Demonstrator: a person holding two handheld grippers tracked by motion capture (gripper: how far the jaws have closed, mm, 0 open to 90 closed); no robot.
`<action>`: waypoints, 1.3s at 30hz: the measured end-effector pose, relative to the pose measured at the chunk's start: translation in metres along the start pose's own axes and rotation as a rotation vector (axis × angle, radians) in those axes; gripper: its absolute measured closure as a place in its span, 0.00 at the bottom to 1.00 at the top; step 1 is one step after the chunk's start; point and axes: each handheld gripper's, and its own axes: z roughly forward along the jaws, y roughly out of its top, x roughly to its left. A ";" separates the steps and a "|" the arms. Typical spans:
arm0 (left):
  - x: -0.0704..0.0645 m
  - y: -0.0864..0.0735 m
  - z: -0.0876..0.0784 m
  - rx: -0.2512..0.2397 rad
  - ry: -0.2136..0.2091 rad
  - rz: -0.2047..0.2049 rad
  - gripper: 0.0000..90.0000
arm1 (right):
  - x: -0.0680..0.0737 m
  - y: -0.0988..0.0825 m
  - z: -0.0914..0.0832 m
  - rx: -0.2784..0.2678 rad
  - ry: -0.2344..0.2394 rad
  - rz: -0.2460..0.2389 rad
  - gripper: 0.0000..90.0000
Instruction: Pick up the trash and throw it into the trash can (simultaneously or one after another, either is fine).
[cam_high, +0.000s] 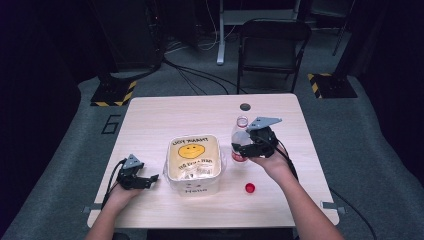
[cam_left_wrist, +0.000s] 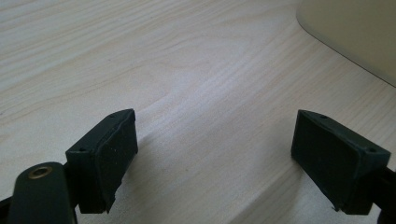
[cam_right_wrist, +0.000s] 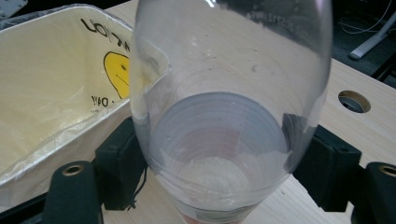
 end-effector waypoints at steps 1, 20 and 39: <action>0.000 0.000 0.000 0.000 0.000 0.000 0.16 | 0.000 0.001 -0.001 0.003 0.002 0.001 0.27; 0.000 0.000 0.000 -0.001 0.000 0.000 0.16 | 0.004 0.019 -0.021 -0.016 0.024 -0.019 0.27; 0.000 0.000 0.000 -0.001 0.000 0.000 0.16 | 0.010 0.040 -0.041 -0.045 0.051 -0.038 0.27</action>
